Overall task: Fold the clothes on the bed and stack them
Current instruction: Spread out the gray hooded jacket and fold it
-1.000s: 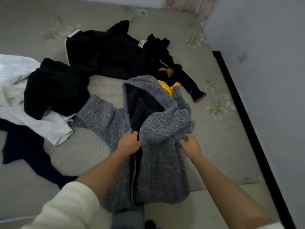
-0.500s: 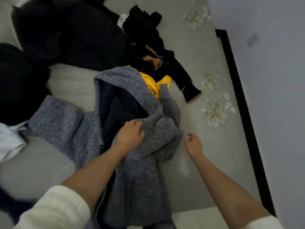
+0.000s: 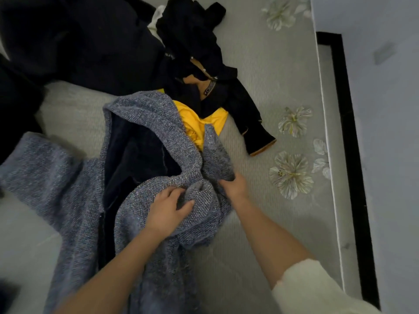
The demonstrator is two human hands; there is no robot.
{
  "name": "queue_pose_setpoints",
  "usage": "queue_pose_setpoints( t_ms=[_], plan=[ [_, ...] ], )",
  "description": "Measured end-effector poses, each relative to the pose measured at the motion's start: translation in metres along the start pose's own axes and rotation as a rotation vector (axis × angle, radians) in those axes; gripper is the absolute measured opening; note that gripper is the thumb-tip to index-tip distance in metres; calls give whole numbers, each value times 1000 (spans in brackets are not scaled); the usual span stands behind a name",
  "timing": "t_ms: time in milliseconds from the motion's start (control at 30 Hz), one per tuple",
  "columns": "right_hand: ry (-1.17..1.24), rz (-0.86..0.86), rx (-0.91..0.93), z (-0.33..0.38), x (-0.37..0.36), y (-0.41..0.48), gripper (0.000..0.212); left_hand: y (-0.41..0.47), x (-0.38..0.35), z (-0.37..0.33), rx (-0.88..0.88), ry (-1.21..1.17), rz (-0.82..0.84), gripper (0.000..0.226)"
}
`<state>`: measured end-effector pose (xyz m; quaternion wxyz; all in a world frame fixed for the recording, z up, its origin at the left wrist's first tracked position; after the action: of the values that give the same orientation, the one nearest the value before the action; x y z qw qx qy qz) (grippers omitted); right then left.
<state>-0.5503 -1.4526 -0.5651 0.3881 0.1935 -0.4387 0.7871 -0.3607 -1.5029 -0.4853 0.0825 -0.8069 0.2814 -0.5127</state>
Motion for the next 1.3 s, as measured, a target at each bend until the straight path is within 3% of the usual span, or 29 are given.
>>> queue_pose_setpoints(
  t_ms=[133,233,367,467,567,700,800,1033,1167,1300],
  plan=[
    [-12,-123,91,7,36,-7,30,-4,1,-11,13,-35,26,59],
    [69,-334,159,24,116,11,17,-3,-6,-31,25,-77,54,60],
    [162,-704,159,31,241,39,22,3,-19,-61,-21,-139,110,63],
    [239,-663,97,9,272,44,41,-6,-24,-77,-92,-122,161,56],
    [205,-386,-199,-34,236,25,73,-21,-16,-65,-132,-97,81,50],
    [37,-222,-225,-73,145,-35,61,-45,3,3,45,40,-77,45],
    [-284,-167,35,-62,82,-80,61,-64,17,58,213,77,-162,46],
    [-492,-39,537,-23,-16,-159,54,-81,27,154,385,115,-278,48],
    [-604,-63,712,-24,-67,-182,53,-61,22,191,365,122,-333,55],
    [-756,-93,979,-22,-109,-183,70,-38,15,203,348,114,-306,63]
  ],
)
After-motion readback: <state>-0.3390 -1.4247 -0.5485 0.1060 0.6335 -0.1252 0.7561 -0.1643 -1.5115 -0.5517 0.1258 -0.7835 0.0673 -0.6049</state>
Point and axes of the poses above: each hand's wrist, its own y-axis towards the middle knuckle, its own x-axis out of the back of the hand, z = x × y, the point moved 3 cm from there along y, towards the middle knuckle, and after that the axes turned 14 degrees about -z, right-handed, at the moved point
